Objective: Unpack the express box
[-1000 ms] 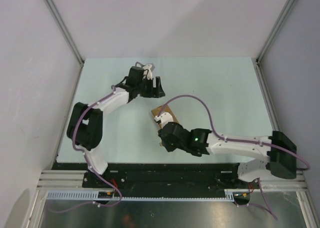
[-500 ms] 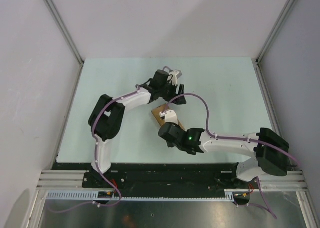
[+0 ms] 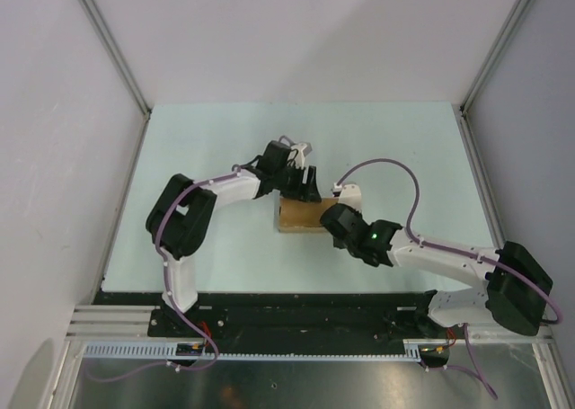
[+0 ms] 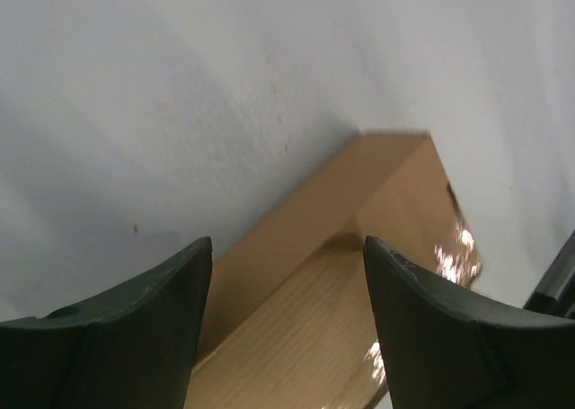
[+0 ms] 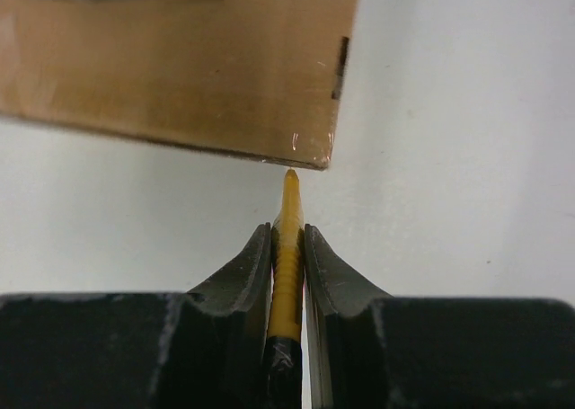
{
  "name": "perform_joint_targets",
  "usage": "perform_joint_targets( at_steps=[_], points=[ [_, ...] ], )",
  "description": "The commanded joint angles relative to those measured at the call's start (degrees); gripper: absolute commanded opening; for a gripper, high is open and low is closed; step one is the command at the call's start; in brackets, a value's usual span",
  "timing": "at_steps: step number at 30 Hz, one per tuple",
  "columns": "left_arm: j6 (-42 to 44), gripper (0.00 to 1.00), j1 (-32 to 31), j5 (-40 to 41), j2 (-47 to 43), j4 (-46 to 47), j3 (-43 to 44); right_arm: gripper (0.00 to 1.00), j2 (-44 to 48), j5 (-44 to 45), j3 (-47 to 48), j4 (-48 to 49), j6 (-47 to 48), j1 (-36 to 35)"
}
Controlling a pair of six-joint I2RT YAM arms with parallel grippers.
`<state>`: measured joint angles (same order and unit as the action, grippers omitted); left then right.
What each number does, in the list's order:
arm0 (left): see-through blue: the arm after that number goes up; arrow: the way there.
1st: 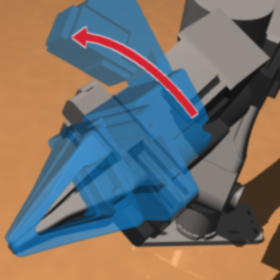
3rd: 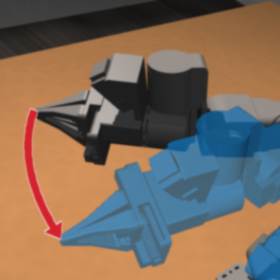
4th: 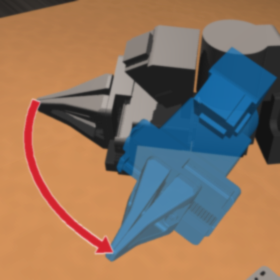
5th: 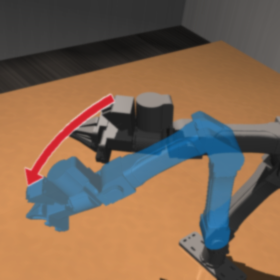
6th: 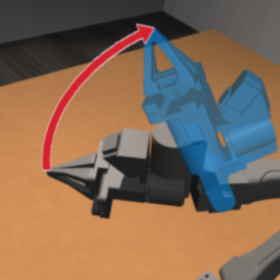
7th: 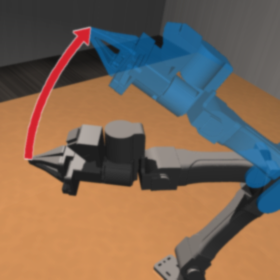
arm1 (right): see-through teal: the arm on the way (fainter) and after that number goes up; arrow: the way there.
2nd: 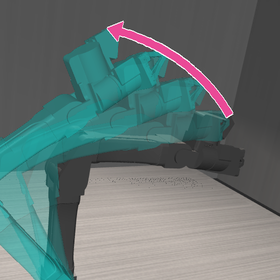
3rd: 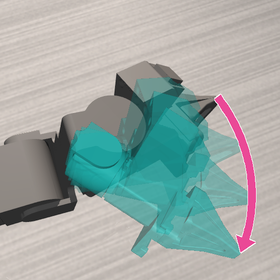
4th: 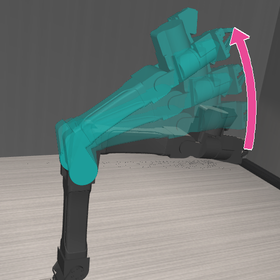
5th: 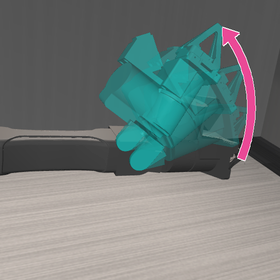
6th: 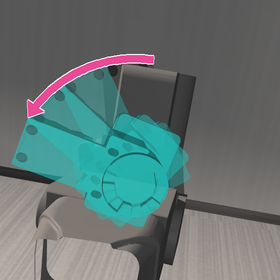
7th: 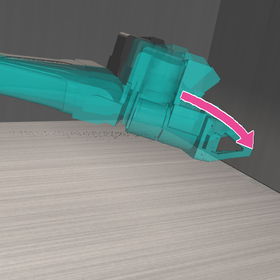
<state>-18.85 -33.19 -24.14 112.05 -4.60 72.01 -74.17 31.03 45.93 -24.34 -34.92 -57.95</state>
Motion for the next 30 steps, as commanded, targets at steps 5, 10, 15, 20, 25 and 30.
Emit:
perform_joint_targets(
  at_steps=[5, 10, 15, 20, 25, 30],
  points=[
    [-2.9, 0.73, -0.1, -3.7, -9.1, -1.4, -10.0, 0.00, 1.8, -1.0, -1.0, 5.8, 2.6, 6.7],
    [-3.6, 0.72, -0.2, -6.3, -14.7, -1.5, -16.3, 0.00, -0.6, -4.2, -1.0, 11.5, 4.1, 10.1],
    [-6.0, 0.68, -0.3, -9.8, -16.9, -1.4, -19.3, 0.00, -4.5, -8.6, -0.8, 18.9, 5.7, 13.8],
    [-8.2, 0.54, 0.7, -8.5, -18.4, -1.3, -20.2, 0.00, -4.7, -8.6, 0.5, 18.2, 5.6, 15.1],
    [-9.7, 0.48, 3.0, -8.2, -18.3, -0.5, -20.2, 0.00, -1.3, -8.2, 0.5, 14.2, 4.2, 15.4],
    [-11.4, 0.43, 3.5, -8.8, -16.5, 0.9, -19.5, 0.00, 0.2, -7.7, 0.4, 11.3, 3.5, 15.2]
  ],
)
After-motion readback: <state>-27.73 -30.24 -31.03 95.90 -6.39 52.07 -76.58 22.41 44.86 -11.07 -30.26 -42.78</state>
